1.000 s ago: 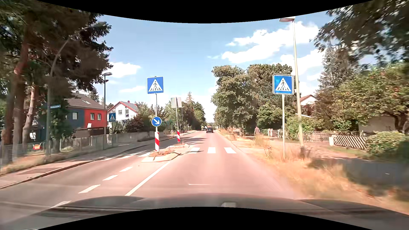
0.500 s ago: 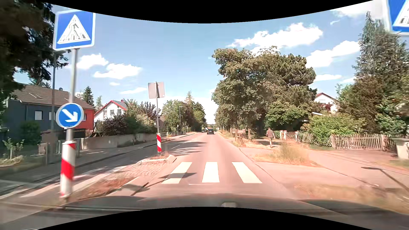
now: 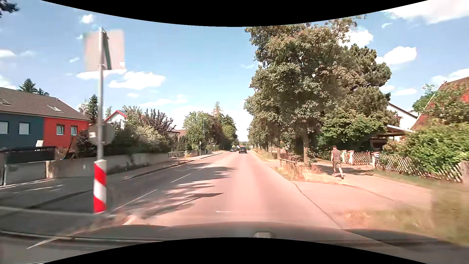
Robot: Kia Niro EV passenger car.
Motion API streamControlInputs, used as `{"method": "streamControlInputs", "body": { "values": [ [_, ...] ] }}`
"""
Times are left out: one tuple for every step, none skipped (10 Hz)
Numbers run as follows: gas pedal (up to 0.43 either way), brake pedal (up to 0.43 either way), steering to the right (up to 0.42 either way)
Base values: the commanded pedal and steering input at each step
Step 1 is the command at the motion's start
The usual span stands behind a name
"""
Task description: Follow the waypoints while adhering to traffic rules and regulations
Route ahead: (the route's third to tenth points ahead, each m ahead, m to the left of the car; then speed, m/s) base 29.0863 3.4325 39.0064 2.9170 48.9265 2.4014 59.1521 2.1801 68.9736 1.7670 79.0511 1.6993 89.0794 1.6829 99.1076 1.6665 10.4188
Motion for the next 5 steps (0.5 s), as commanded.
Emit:
{"method": "streamControlInputs", "body": {
  "values": [
    [0.118, 0.0, -0.01],
    [0.118, 0.0, -0.011],
    [0.118, 0.0, -0.011],
    [0.118, 0.0, -0.011],
    [0.118, 0.0, -0.011]
  ]
}}
